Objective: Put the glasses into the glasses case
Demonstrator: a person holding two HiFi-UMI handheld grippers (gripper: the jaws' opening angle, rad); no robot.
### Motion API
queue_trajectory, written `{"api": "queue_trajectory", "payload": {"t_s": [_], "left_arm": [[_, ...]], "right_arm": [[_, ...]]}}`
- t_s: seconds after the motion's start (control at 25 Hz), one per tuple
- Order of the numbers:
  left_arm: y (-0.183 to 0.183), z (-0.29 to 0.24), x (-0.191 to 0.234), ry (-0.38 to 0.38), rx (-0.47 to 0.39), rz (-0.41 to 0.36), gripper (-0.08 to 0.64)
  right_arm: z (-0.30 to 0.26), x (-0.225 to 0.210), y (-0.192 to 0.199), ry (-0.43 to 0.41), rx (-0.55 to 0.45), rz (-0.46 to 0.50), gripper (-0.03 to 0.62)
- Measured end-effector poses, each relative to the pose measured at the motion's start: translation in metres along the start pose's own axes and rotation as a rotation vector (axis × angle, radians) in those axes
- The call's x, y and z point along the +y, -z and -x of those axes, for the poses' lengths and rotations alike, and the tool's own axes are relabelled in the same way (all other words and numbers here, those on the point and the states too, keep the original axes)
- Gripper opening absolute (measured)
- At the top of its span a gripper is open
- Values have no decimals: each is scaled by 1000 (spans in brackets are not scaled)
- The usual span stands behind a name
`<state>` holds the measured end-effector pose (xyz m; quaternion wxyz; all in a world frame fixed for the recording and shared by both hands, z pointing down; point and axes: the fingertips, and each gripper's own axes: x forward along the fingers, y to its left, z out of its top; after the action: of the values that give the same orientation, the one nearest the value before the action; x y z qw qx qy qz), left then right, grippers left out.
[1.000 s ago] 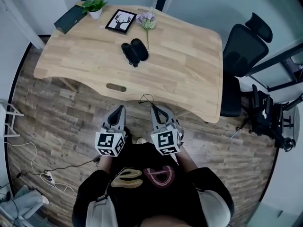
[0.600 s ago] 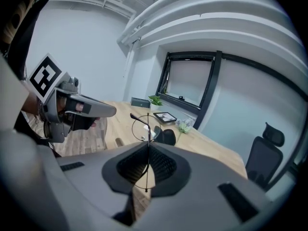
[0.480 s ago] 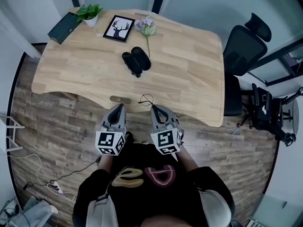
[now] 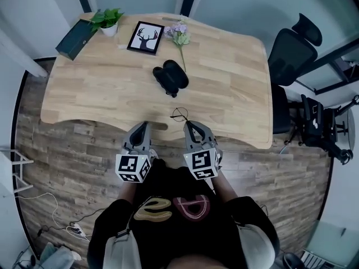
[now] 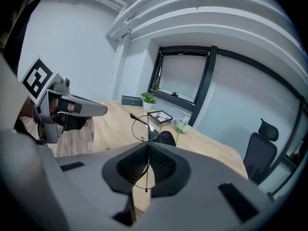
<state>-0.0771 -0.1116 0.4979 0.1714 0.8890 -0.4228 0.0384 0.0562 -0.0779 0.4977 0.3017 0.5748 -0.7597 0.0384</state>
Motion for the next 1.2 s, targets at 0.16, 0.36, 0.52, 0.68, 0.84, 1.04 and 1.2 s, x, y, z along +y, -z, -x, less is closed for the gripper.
{"api": "queue_trajectory", "payload": {"t_s": [0.16, 0.36, 0.52, 0.68, 0.84, 1.04, 1.2], "left_arm": [[-7, -3, 19, 15, 3, -9, 17], [-18, -4, 36, -3, -8, -14, 17], [-20, -3, 44, -35, -6, -15, 17], [-21, -6, 45, -55, -1, -7, 17], [-29, -14, 50, -82, -14, -1, 18], [-43, -26, 58, -128, -36, 2, 17], [-50, -34, 62, -161, -49, 6, 17]], "right_arm": [[-16, 5, -11, 17, 6, -11, 17], [-33, 6, -24, 0, 3, -33, 17], [-44, 2, -26, -11, 2, -53, 17], [-58, -2, -31, -40, -13, -60, 17], [-72, -15, -41, -50, -6, -33, 17], [-90, -30, -51, -74, -8, -13, 17], [-106, -41, -55, -98, -8, -19, 17]]}}
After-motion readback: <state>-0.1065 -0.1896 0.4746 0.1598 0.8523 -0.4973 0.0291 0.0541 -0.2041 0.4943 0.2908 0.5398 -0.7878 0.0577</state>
